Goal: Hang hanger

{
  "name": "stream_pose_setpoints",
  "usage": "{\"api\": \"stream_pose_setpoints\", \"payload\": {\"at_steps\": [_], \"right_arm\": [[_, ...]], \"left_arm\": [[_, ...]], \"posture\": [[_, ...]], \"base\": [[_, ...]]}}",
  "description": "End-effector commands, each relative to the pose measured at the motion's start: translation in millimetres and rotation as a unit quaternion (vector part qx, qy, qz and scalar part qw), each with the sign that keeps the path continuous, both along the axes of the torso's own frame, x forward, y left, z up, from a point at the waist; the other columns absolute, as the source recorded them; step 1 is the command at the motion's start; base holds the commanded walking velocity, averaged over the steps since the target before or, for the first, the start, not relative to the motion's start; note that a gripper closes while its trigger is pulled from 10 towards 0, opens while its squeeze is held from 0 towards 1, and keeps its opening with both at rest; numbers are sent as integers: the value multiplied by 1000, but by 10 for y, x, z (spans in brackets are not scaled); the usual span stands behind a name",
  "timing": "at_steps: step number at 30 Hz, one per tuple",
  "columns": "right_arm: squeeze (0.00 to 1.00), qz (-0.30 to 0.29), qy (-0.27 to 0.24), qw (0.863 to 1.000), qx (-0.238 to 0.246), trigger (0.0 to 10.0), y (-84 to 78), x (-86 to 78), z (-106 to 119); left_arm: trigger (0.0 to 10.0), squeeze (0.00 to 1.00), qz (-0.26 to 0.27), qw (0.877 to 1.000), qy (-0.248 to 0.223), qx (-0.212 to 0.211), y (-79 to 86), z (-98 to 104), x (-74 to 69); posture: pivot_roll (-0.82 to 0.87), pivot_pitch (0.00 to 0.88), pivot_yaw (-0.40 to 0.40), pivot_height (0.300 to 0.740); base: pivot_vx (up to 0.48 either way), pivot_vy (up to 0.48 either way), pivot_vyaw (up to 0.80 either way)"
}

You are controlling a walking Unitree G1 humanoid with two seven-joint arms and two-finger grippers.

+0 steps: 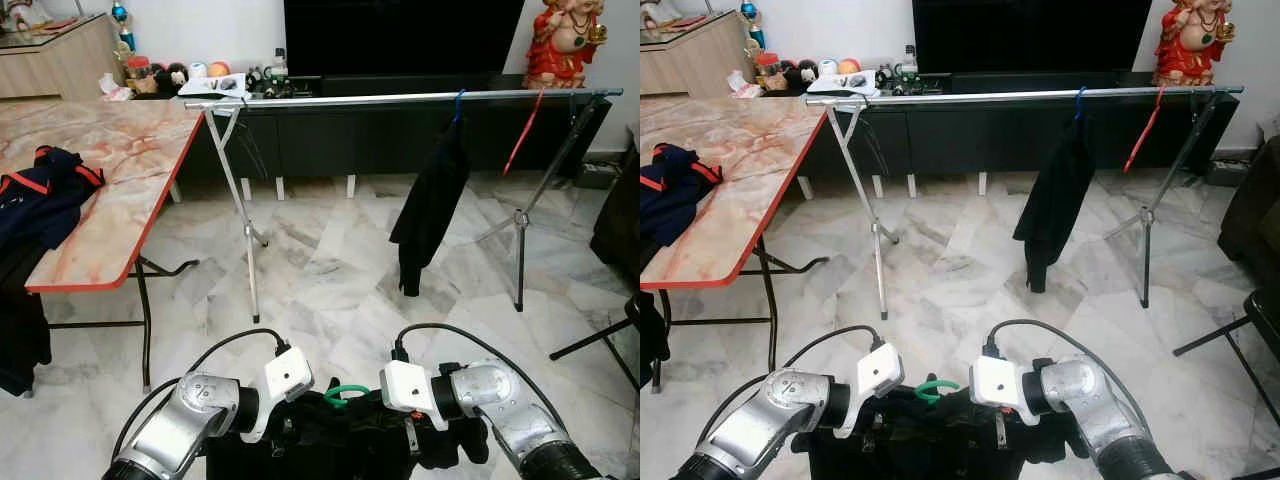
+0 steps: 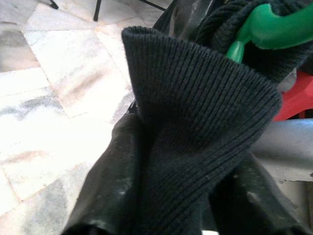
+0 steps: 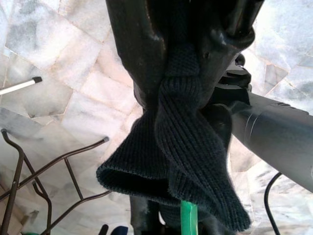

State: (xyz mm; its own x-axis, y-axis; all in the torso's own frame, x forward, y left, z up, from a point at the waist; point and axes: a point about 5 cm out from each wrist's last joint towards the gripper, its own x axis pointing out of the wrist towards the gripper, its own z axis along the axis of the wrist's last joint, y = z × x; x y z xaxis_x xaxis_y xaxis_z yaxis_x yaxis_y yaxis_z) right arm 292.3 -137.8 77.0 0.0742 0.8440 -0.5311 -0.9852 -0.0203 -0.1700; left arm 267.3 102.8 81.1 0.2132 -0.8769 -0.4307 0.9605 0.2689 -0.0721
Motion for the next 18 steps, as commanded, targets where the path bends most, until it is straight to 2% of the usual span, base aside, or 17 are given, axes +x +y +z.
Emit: {"api": "stream_pose_setpoints", "payload": {"at_steps": [1,18], "right_arm": [[0,-8,-16,1000,17,0,7,33,74],[0,-20,-15,1000,12,0,-4,38,54]], "left_arm": [[0,0,11,1000,-9,11,61,11,42],[0,0,21,1000,-13,15,71,0,54]], "posture": [[103,35,9,740],[106,42,10,740]], "base": [[0,0,0],[0,0,0]]}}
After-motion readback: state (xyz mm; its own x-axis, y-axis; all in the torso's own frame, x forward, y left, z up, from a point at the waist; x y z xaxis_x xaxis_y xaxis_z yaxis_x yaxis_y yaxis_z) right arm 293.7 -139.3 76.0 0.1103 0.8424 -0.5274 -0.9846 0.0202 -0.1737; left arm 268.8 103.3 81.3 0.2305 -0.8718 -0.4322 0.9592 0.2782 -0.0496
